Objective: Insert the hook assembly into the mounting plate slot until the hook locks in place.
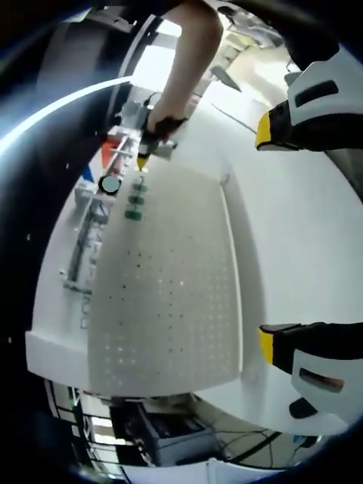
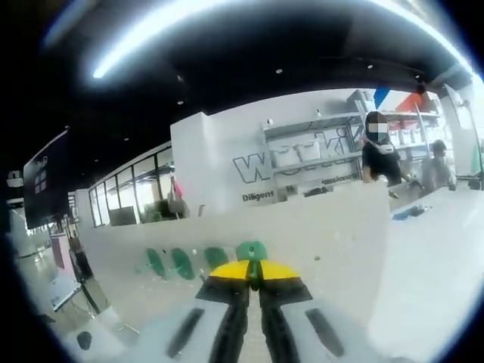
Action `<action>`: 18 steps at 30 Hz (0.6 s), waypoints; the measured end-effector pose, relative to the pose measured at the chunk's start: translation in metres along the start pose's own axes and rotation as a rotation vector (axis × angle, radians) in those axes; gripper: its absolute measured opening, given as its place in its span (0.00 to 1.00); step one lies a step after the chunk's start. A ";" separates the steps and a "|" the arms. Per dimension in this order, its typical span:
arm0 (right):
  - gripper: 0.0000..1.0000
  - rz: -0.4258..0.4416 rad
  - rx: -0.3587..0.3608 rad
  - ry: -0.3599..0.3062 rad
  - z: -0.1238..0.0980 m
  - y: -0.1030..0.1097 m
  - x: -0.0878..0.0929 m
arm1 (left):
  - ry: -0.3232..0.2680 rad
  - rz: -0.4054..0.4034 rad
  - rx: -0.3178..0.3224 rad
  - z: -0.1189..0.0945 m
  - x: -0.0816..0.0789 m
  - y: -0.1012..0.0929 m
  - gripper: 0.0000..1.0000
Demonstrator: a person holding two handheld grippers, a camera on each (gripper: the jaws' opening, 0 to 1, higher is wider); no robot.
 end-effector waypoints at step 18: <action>0.01 -0.091 -0.003 -0.088 0.023 -0.003 0.010 | 0.008 -0.021 -0.026 0.000 -0.001 0.006 0.93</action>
Point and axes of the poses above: the point that each gripper's makers call its tool centre point, and the gripper's own axes: z roughly forward along the fingers, y roughly to its left, x roughly out of its underside, the point moved 9 cm from there along -z, roughly backward along the fingers, and after that the axes turned 4 degrees about x, right-handed, at the moved point
